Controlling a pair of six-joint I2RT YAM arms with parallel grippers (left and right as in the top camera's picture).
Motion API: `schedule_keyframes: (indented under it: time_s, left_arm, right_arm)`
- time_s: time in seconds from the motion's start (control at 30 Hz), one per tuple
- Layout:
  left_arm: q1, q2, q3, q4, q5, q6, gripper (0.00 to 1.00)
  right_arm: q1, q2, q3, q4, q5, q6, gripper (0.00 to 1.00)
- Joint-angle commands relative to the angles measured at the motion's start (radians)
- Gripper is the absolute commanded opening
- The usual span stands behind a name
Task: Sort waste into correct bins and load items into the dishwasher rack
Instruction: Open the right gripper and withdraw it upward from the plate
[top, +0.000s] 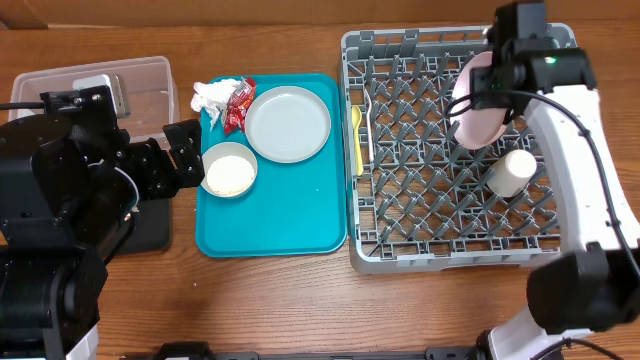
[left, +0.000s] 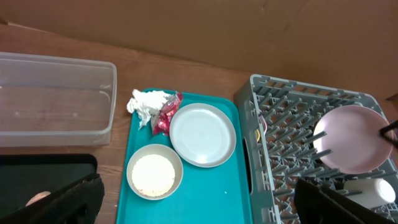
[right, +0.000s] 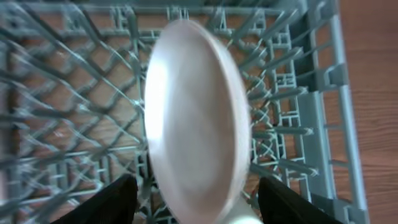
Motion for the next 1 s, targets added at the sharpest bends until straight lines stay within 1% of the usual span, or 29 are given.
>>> schedule_keyframes:
  time_s: [0.0,0.03,0.07,0.13,0.2,0.27,0.6,0.63,0.67,0.77,0.8,0.83,0.87,0.9,0.93,0.97]
  left_arm:
    - [-0.006,-0.003,0.019,0.001,-0.013,0.014,1.0]
    - [-0.006,-0.003,0.019,0.001,-0.013,0.014,1.0]
    - [-0.006,-0.003,0.019,0.001,-0.013,0.014,1.0]
    - [-0.006,-0.003,0.019,0.001,-0.013,0.014,1.0]
    - [-0.006,-0.003,0.019,0.001,-0.013,0.014,1.0]
    - [-0.006,-0.003,0.019,0.001,-0.013,0.014,1.0]
    - [-0.006,-0.003,0.019,-0.002,-0.019,0.02,1.0]
    - [-0.006,-0.003,0.019,-0.033,-0.067,0.064,1.0]
    - [-0.006,-0.003,0.019,-0.072,-0.119,0.074,1.0]
    - [-0.006,-0.003,0.019,-0.166,-0.133,0.074,1.0]
    - [-0.006,-0.003,0.019,-0.185,-0.133,0.074,1.0]
    - [-0.006,-0.003,0.019,-0.2,-0.133,0.074,1.0]
    - [-0.006,-0.003,0.019,-0.209,-0.133,0.074,1.0]
    - [-0.006,-0.003,0.019,-0.212,-0.133,0.074,1.0]
    - [-0.006,-0.003,0.019,-0.214,-0.133,0.074,1.0]
    - [-0.006,-0.003,0.019,-0.215,-0.133,0.074,1.0]
  right_arm:
    - [0.053,-0.142,0.137,-0.056,-0.146,0.027,0.66]
    - [0.071,-0.154,0.148,-0.072,-0.193,0.027,0.66]
    - [0.109,-0.174,0.157,-0.098,-0.283,0.028,0.66]
    - [0.194,-0.19,0.157,-0.134,-0.384,0.088,0.66]
    - [0.281,-0.187,0.152,-0.145,-0.375,0.137,0.66]
    - [0.321,-0.181,0.151,-0.137,-0.367,0.157,0.66]
    - [0.327,-0.182,0.151,-0.151,-0.377,0.181,0.66]
    - [0.327,-0.182,0.151,-0.15,-0.377,0.181,0.66]
    - [0.326,-0.182,0.151,-0.148,-0.376,0.181,0.66]
    - [0.327,-0.182,0.151,-0.147,-0.389,0.201,0.66]
    - [0.327,-0.182,0.152,-0.14,-0.435,0.216,0.66]
    - [0.327,-0.182,0.154,-0.127,-0.548,0.218,0.66]
    - [0.327,-0.183,0.156,-0.1,-0.799,0.218,0.71]
    - [0.328,-0.183,0.156,-0.077,-0.973,0.219,0.8]
    - [0.329,-0.183,0.156,-0.072,-1.006,0.22,0.8]
    - [0.329,-0.183,0.156,-0.076,-0.953,0.219,0.8]
